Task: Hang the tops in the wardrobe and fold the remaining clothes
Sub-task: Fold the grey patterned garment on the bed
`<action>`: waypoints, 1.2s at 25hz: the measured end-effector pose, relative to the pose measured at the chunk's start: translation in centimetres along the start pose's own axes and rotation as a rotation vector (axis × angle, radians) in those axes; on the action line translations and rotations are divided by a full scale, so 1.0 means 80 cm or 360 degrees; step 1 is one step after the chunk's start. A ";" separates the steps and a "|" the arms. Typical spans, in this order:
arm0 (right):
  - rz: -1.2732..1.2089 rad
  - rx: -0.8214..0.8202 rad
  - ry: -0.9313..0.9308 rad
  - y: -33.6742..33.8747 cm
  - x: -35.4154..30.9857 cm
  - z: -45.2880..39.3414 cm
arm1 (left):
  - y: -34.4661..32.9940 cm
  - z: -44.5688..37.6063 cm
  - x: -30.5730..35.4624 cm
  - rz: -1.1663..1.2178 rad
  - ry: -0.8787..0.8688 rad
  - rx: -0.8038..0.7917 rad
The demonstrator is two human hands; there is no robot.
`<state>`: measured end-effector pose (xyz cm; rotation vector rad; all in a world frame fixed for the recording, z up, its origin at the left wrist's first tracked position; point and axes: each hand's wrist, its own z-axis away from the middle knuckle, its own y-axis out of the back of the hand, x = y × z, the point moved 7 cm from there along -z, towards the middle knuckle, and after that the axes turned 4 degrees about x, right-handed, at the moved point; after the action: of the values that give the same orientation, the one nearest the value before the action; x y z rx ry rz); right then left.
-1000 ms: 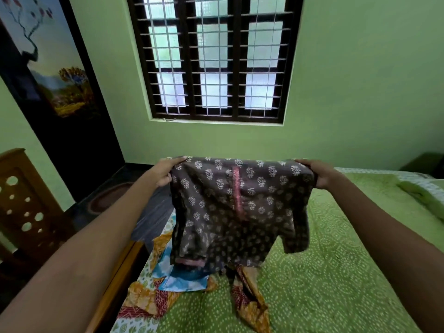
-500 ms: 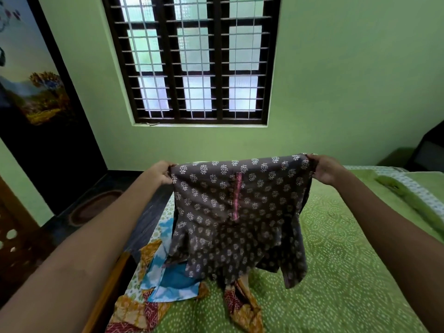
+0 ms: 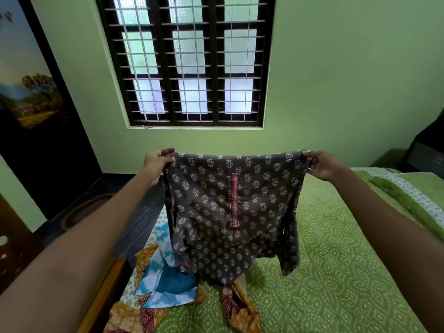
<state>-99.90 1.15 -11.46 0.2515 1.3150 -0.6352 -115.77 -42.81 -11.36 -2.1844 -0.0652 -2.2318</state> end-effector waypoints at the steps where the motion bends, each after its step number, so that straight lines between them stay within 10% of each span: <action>1: -0.0073 0.0003 -0.0036 0.002 0.001 0.001 | 0.001 -0.001 0.004 -0.0048 -0.0034 0.0000; 11: -0.0041 -0.0138 0.0018 0.026 0.003 0.014 | -0.003 -0.002 0.027 -0.0506 -0.0362 0.0014; 18: 0.1052 -0.0021 0.0742 0.033 0.001 0.035 | -0.017 0.005 0.030 -0.1263 -0.0819 0.0087; 23: 0.0748 -0.0505 0.0281 0.024 0.029 0.058 | -0.016 0.001 -0.013 -0.0185 -0.0005 -0.0437; 25: 0.0403 -0.0343 0.0087 0.014 0.046 0.059 | -0.018 -0.002 -0.031 0.0277 0.0262 -0.0155; 28: 0.0324 0.0095 0.0131 -0.019 0.064 0.055 | -0.027 0.026 -0.036 -0.0106 0.0195 0.0571; 30: 0.0198 -0.0085 0.0122 -0.071 0.075 0.063 | -0.081 0.051 -0.016 -0.0344 -0.0159 0.0352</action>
<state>-98.25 -7.76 -14.84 0.3139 1.3763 -0.4887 -111.93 -36.21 -12.70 -2.2577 -0.5468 -2.0913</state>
